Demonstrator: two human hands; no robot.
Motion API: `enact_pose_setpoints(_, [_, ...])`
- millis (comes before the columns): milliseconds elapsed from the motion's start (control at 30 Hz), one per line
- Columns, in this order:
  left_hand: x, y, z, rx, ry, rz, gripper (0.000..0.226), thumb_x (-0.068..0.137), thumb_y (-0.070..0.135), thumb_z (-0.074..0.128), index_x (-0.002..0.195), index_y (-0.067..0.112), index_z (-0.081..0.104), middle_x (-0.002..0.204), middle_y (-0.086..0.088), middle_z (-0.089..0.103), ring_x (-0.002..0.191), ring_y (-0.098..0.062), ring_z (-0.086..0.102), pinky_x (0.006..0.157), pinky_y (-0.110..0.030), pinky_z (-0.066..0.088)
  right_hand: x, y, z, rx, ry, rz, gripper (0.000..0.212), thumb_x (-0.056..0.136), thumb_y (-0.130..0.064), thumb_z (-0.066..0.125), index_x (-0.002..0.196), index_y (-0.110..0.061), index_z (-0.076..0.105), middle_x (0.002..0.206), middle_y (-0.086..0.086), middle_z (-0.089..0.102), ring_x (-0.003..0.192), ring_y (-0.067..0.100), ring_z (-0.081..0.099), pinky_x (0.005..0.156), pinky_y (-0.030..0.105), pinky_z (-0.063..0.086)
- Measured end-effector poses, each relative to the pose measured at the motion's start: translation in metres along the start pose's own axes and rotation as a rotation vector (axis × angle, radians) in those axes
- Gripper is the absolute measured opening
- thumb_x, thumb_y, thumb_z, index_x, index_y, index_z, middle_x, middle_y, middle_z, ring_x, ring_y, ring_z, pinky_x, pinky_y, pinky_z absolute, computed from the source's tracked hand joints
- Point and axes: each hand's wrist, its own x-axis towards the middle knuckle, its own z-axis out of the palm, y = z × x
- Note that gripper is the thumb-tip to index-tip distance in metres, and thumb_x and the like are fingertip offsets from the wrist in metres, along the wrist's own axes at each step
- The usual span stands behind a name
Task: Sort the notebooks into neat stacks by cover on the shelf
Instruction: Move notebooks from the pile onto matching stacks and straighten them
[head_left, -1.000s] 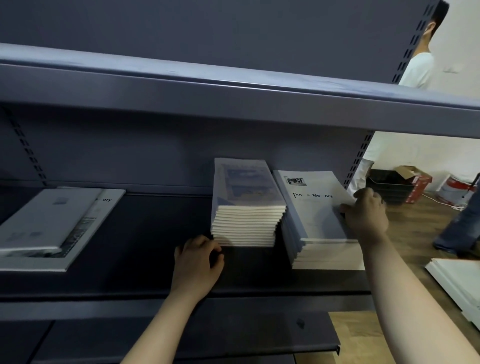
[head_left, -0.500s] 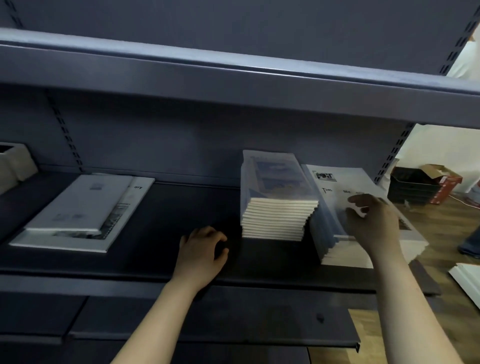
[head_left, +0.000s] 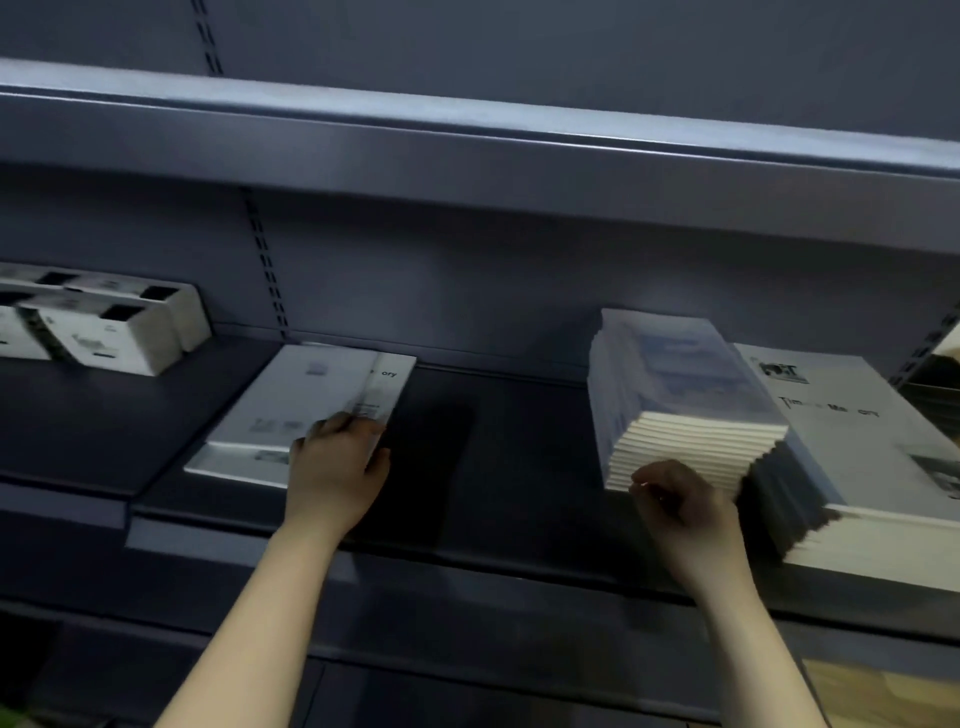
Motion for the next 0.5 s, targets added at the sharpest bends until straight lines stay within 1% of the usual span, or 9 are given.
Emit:
enact_pose_setpoints(67, [0.006,-0.014,-0.006,0.040,-0.023,-0.039,0.028,0.086,0.029,0.056,0.113,0.022,0.061,0.115,-0.006,0.058,0.108,-0.031,0.050,0.089,-0.041,0.038,-0.001,-0.005,0.015,-0.008,-0.029,0.016,0.015,0.084,-0.010,0.067,0.084,-0.026,0.066,0.082,-0.005,0.069,0.080,0.015,0.065,0.074,0.031,0.047])
enact_pose_setpoints(133, [0.011,-0.027,-0.008,0.057,-0.065,-0.071,0.027,0.087,0.031,0.055,0.112,0.021,0.059,0.114,-0.008,0.056,0.109,-0.032,0.049,0.091,-0.043,0.040,-0.002,-0.010,0.028,-0.007,-0.052,0.032,0.016,0.084,-0.012,0.068,0.086,-0.027,0.066,0.083,-0.006,0.069,0.082,0.016,0.065,0.075,0.030,0.045])
enact_pose_setpoints(200, [0.015,-0.037,-0.008,0.003,-0.102,-0.069,0.029,0.087,0.033,0.056,0.111,0.017,0.059,0.116,-0.011,0.055,0.111,-0.033,0.047,0.094,-0.044,0.041,-0.004,-0.016,0.039,-0.011,-0.065,0.042,0.015,0.084,-0.013,0.068,0.088,-0.028,0.067,0.085,-0.006,0.069,0.084,0.016,0.064,0.076,0.029,0.045])
enact_pose_setpoints(300, [0.019,-0.045,-0.006,-0.057,-0.120,-0.082,0.045,0.086,0.037,0.062,0.123,0.013,0.055,0.125,-0.015,0.051,0.120,-0.035,0.040,0.102,-0.045,0.036,-0.006,-0.023,0.051,-0.020,-0.069,0.051,0.013,0.085,-0.014,0.068,0.090,-0.025,0.068,0.085,-0.006,0.069,0.083,0.014,0.063,0.075,0.026,0.042])
enact_pose_setpoints(367, [0.023,-0.048,-0.006,-0.015,-0.150,-0.121,0.060,0.085,0.043,0.063,0.134,0.011,0.046,0.133,-0.016,0.045,0.128,-0.037,0.034,0.106,-0.046,0.033,-0.009,-0.027,0.057,-0.028,-0.067,0.058,0.011,0.086,-0.015,0.067,0.091,-0.025,0.069,0.084,-0.007,0.067,0.082,0.011,0.061,0.074,0.023,0.039])
enact_pose_setpoints(400, [0.026,-0.049,-0.006,0.019,-0.164,-0.129,0.064,0.085,0.045,0.062,0.136,0.010,0.043,0.134,-0.016,0.044,0.128,-0.037,0.035,0.105,-0.046,0.034,-0.011,-0.029,0.059,-0.033,-0.064,0.061,0.011,0.086,-0.015,0.067,0.092,-0.025,0.069,0.084,-0.009,0.066,0.081,0.009,0.060,0.073,0.021,0.038])
enact_pose_setpoints(433, [0.028,-0.050,-0.007,0.055,-0.166,-0.123,0.064,0.086,0.046,0.060,0.135,0.008,0.043,0.132,-0.016,0.047,0.125,-0.036,0.039,0.102,-0.044,0.037,-0.012,-0.030,0.061,-0.037,-0.059,0.065,0.011,0.086,-0.016,0.067,0.092,-0.025,0.069,0.083,-0.011,0.065,0.081,0.007,0.058,0.072,0.020,0.037])
enact_pose_setpoints(500, [0.031,-0.050,-0.008,0.125,-0.148,-0.087,0.056,0.088,0.047,0.057,0.128,0.007,0.049,0.123,-0.015,0.055,0.113,-0.032,0.052,0.091,-0.040,0.045,-0.015,-0.031,0.063,-0.041,-0.045,0.071,0.011,0.086,-0.016,0.067,0.091,-0.026,0.068,0.082,-0.012,0.063,0.079,0.006,0.056,0.072,0.019,0.037])
